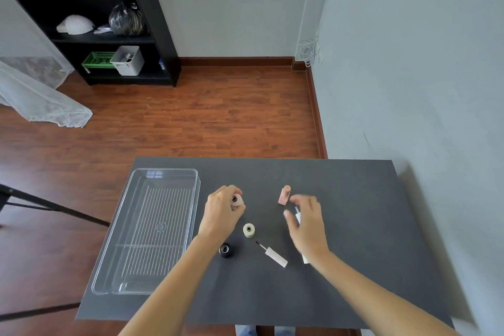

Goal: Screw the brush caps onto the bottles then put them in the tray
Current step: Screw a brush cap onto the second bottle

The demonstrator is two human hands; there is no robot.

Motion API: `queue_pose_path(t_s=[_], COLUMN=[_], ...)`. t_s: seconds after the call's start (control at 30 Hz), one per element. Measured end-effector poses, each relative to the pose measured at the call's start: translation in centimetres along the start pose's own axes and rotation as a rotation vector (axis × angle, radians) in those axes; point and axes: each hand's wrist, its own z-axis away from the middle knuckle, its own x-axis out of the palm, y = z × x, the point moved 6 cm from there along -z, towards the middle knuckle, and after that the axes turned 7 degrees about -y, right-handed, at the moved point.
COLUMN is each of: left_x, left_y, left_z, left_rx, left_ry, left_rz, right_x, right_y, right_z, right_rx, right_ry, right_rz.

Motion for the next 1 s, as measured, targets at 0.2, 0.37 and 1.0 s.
queue_pose_path(t_s=[0.2, 0.37, 1.0], left_x=[-0.9, -1.8, -12.1], left_y=[0.4, 0.8, 14.6], left_z=[1.2, 2.6, 0.8], left_rx=[0.012, 0.012, 0.200], left_ry=[0.004, 0.009, 0.127], left_rz=[0.009, 0.039, 0.481], right_x=[4.3, 3.7, -21.0], right_y=[-0.9, -1.6, -18.9], right_z=[5.8, 5.7, -5.1], right_rx=[-0.122, -0.096, -0.211], right_ry=[-0.423, -0.374, 0.091], right_rz=[0.604, 0.656, -0.826])
